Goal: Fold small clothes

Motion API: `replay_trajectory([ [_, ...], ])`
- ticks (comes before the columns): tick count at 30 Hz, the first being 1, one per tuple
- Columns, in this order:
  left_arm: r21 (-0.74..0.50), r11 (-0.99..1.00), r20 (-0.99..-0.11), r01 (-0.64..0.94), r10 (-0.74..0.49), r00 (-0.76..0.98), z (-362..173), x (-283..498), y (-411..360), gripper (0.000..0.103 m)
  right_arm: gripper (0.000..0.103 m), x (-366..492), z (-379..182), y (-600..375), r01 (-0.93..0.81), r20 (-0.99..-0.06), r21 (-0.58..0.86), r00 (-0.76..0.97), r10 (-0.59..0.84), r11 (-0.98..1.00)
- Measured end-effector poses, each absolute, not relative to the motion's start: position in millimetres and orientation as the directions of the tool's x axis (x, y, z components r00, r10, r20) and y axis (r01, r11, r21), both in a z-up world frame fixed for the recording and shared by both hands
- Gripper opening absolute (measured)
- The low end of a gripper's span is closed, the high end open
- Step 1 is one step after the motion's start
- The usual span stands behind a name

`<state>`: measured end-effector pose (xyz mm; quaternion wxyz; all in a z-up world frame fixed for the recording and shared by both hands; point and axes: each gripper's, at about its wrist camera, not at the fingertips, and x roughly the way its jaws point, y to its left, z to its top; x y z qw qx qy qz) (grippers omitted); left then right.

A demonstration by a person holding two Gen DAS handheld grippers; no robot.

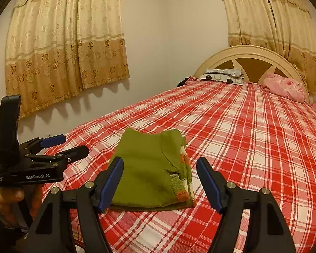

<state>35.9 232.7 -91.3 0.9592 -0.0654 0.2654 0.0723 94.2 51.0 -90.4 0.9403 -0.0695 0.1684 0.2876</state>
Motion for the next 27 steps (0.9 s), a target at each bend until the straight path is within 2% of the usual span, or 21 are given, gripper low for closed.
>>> replay_trajectory([
  [17, -0.078, 0.983, -0.519, -0.165, 0.101, 0.849, -91.5, 36.9, 230.3, 0.099, 0.073, 90.6, -94.5, 49.3, -0.568, -0.341, -0.017, 0.777, 0.530, 0.823],
  [20, -0.071, 0.983, -0.519, -0.170, 0.109, 0.848, -90.5, 37.2, 230.1, 0.103, 0.073, 89.1, -92.2, 47.8, -0.566, -0.330, -0.014, 0.781, 0.531, 0.824],
  [27, -0.056, 0.980, -0.496, -0.191, 0.139, 0.857, -85.0, 34.1, 232.2, 0.103, 0.073, 88.1, -93.3, 47.7, -0.565, -0.329, -0.017, 0.782, 0.529, 0.825],
])
